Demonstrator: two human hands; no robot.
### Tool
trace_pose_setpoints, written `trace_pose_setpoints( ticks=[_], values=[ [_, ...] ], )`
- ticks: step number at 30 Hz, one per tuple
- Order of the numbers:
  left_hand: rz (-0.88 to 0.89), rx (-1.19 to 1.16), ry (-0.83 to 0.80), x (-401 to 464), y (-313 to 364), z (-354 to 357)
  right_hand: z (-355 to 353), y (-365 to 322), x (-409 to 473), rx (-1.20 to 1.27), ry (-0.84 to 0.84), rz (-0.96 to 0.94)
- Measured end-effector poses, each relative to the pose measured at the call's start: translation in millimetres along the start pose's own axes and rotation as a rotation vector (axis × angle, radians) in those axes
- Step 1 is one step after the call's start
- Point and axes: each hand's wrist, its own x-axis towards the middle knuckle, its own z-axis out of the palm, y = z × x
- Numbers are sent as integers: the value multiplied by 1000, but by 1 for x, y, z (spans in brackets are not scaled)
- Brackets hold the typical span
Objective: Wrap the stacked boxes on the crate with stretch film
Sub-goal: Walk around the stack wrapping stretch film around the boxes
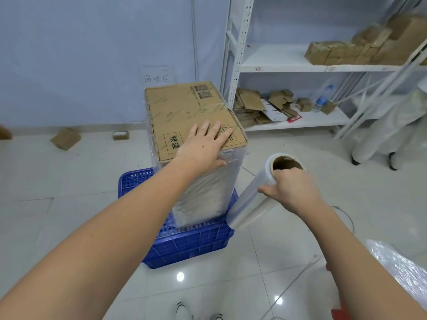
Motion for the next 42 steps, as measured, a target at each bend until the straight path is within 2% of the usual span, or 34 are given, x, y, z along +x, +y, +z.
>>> trace_pose_setpoints(
  ticks=[4,11,17,20,24,28,34,39,42],
  values=[
    [-4,16,-19,6,8,-1,3,11,-21,-4,8,-163],
    [-16,19,-16,6,15,-3,-3,-23,-50,6,-24,-455],
    [-29,1,-11,-3,4,-2,1,-57,-61,96,80,-639],
    [-26,-7,-3,-2,5,-1,7,-68,-57,55,150,-746],
    [-24,-1,-1,-2,3,0,9,-75,-56,3,144,-841],
    [-23,-1,6,-1,3,1,7,-65,-55,-45,194,-808],
    [-25,-103,23,0,1,0,8,-59,-61,-55,131,-787],
    [21,-283,-85,-6,-17,-29,4,-52,-59,-45,135,-710],
    [65,-141,-151,-22,-48,-33,-1,-48,-60,-48,73,-668]
  ],
)
